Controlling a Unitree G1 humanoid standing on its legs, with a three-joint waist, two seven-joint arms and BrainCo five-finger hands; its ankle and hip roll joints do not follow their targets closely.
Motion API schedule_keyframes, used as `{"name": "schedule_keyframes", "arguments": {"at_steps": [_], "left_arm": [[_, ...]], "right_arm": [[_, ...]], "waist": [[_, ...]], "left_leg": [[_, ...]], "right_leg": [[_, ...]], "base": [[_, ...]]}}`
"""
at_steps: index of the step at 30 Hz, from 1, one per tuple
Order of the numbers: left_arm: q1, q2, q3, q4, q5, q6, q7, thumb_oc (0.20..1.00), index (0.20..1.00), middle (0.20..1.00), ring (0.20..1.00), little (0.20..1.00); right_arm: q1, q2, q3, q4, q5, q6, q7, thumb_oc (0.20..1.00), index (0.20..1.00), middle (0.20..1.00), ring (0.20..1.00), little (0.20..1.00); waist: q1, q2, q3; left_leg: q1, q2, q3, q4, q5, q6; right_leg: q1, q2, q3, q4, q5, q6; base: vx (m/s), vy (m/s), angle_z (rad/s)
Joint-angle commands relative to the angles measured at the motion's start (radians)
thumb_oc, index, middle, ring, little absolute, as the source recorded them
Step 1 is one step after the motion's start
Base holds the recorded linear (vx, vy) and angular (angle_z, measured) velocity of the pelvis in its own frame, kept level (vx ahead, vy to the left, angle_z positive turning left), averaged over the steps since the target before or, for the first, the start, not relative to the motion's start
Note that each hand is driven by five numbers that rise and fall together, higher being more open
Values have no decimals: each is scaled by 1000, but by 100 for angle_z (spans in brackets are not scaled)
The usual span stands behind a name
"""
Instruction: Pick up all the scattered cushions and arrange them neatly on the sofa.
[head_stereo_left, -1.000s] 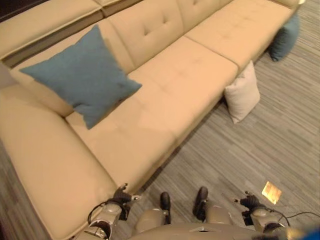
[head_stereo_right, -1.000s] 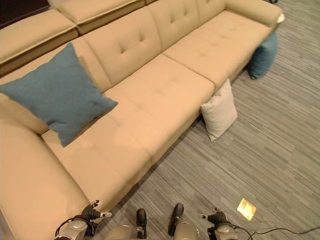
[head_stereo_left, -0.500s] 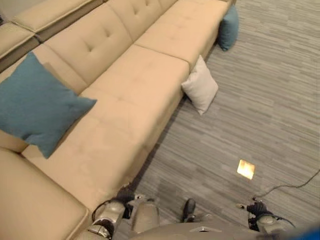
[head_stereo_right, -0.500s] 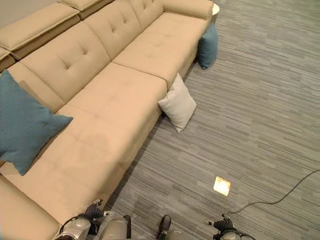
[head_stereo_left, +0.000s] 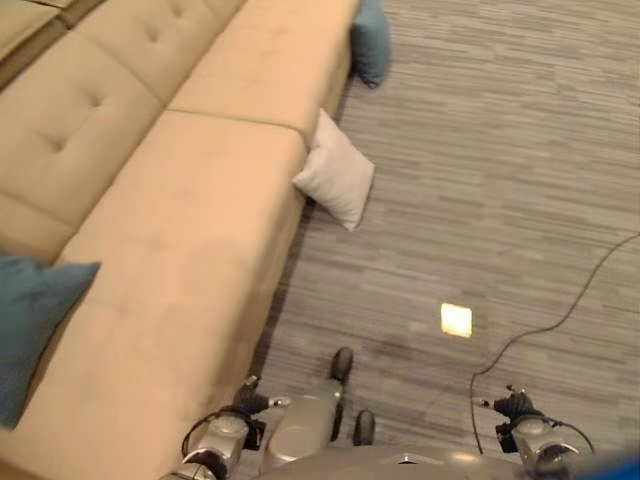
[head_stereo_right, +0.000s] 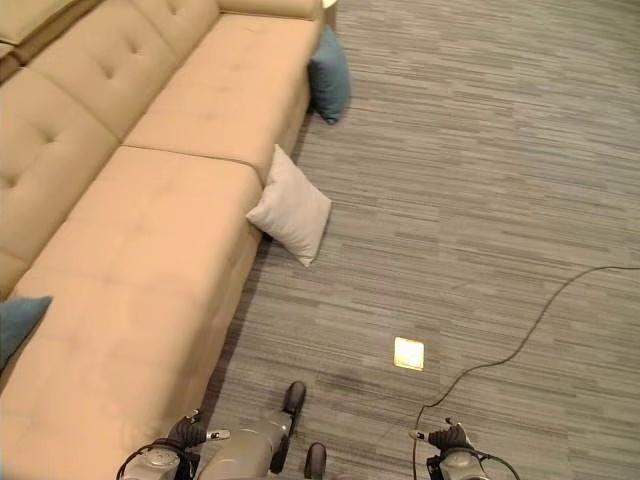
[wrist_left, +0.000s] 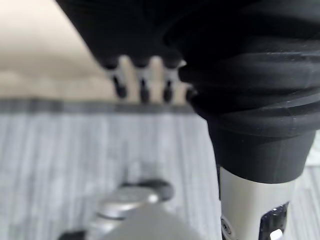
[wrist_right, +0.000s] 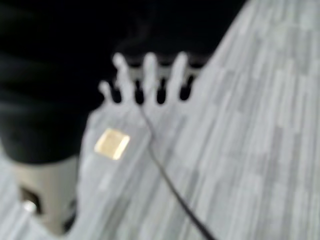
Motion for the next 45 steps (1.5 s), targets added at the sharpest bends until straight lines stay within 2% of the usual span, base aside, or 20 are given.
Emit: {"name": "schedule_keyframes", "arguments": {"at_steps": [1,2,4,7,10,13,16,17,20,22,24,25,26,29,33,34,35,39,41,45], "left_arm": [[-60,25,-11,-7,23,-12,22,1000,1000,1000,1000,1000],[-60,25,-11,-7,23,-12,22,1000,1000,1000,1000,1000],[-65,25,-19,-14,14,-14,30,1000,1000,1000,1000,1000],[-60,11,-24,-20,10,-17,38,1000,1000,1000,1000,1000],[-74,-10,-18,-3,7,-20,52,1000,1000,1000,1000,1000],[-56,-28,-17,20,20,-25,50,1000,1000,1000,1000,1000],[-46,-40,-12,31,29,-25,41,1000,1000,1000,1000,1000],[-63,-44,-26,25,33,-25,28,1000,1000,1000,1000,1000],[-69,-41,-38,16,28,-29,24,1000,1000,1000,1000,1000],[-69,-42,-43,12,20,-29,17,1000,1000,1000,1000,1000],[-62,-49,-48,20,29,-23,20,1000,1000,1000,1000,1000],[-60,-51,-47,21,32,-21,21,1000,1000,1000,1000,1000],[-56,-49,-42,23,35,-22,23,1000,1000,1000,1000,1000],[-40,-45,-26,36,24,-22,19,1000,1000,1000,1000,1000],[-21,-24,-17,21,15,-25,13,1000,1000,1000,1000,1000],[-24,-6,-10,-7,2,-22,8,1000,1000,1000,1000,1000],[-24,-7,-10,-7,2,-22,8,1000,1000,1000,1000,1000],[-31,5,-17,-33,-7,-23,22,1000,1000,1000,1000,1000],[-28,2,-24,-47,-17,-32,22,1000,1000,1000,1000,1000],[-52,-8,-41,-31,-3,-35,20,1000,1000,1000,1000,1000]], "right_arm": [[21,-16,-12,-76,-24,-7,5,1000,1000,1000,1000,1000],[21,-17,-12,-77,-24,-7,5,1000,1000,1000,1000,1000],[21,-9,1,-96,-38,-2,7,1000,1000,1000,1000,1000],[51,33,34,-139,-69,-6,-1,1000,1000,1000,1000,1000],[48,34,43,-150,-105,11,-26,1000,1000,1000,1000,1000],[20,-10,18,-121,-81,1,-34,1000,1000,1000,1000,1000],[42,-28,17,-99,-70,-13,-8,1000,1000,1000,1000,1000],[21,-29,13,-81,-56,-14,-9,1000,1000,1000,1000,1000],[7,-48,4,-67,-35,-15,-9,1000,1000,1000,1000,1000],[9,-58,3,-57,-31,-11,-5,1000,1000,1000,1000,1000],[16,-60,5,-54,-30,-23,-19,1000,1000,1000,1000,1000],[20,-61,7,-55,-34,-26,-23,1000,1000,1000,1000,1000],[27,-57,9,-52,-36,-31,-27,1000,1000,1000,1000,1000],[34,-49,10,-50,-40,-32,-17,1000,1000,1000,1000,1000],[45,-25,24,-57,-61,-33,-9,1000,1000,1000,1000,1000],[31,-17,29,-76,-73,-32,1,1000,1000,1000,1000,1000],[31,-17,29,-76,-73,-32,1,1000,1000,1000,1000,1000],[10,-11,31,-98,-83,-28,11,1000,1000,1000,1000,1000],[18,-8,47,-98,-96,-28,11,1000,1000,1000,1000,1000],[13,-13,46,-94,-85,-28,6,1000,1000,1000,1000,1000]], "waist": [[8,-7,-7],[7,-8,-9],[-9,23,-5],[-24,37,-3],[-52,55,-2],[-57,37,-29],[-64,34,-29],[-57,22,12],[-42,6,34],[-33,1,37],[-24,-2,26],[-18,4,20],[2,24,13],[21,18,1],[40,-15,-24],[48,-21,-19],[47,-20,-23],[16,17,1],[10,30,-2],[-12,27,-2]], "left_leg": [[-23,-25,25,138,-137,-27],[-25,-26,25,139,-138,-27],[25,-11,20,121,-167,-13],[61,-15,17,110,-186,-13],[139,-6,7,86,-234,-38],[202,12,-22,108,-290,-70],[164,33,-18,186,-251,-97],[14,50,13,436,-151,-120],[-69,49,32,553,-121,-107],[-107,38,53,544,-154,-97],[-123,9,75,389,-185,-90],[-127,-3,82,313,-160,-90],[-154,-20,81,153,-51,-100],[-157,-21,109,74,-10,-102],[-135,-40,83,131,-38,-73],[-79,-37,73,139,-94,-44],[-83,-36,72,139,-92,-45],[-32,-29,32,153,-133,-8],[26,-35,-10,129,-153,-7],[75,-44,-54,111,-176,-28]], "right_leg": [[-146,-143,-102,273,198,165],[-149,-144,-102,276,196,165],[-197,-210,-197,286,160,123],[-204,-222,-201,175,126,74],[-291,-266,-181,-35,205,77],[-251,-250,-170,-71,232,72],[-225,-243,-174,-84,217,52],[-173,-232,-181,-91,201,12],[-133,-222,-191,-115,186,-13],[-98,-209,-193,-137,166,-15],[-57,-191,-197,-178,147,6],[-41,-177,-194,-193,144,12],[-5,-131,-184,-214,128,15],[35,-103,-163,-210,92,11],[48,-120,-161,-112,47,16],[-26,-161,-175,126,69,70],[-30,-160,-176,125,71,70],[-190,-185,-158,428,189,107],[-214,-207,-166,303,132,67],[-242,-213,-90,67,143,58]], "base": [[57,31,-57],[201,71,-23],[274,27,7],[227,-52,-5],[377,-150,2],[393,-262,7],[170,-215,62],[74,-354,78],[91,-218,16],[267,-187,-9],[366,-104,0],[428,-49,1],[318,-23,9],[376,6,-3],[371,85,-21],[208,130,-1],[266,170,-6],[171,86,20],[351,-15,53],[302,-128,60]]}}
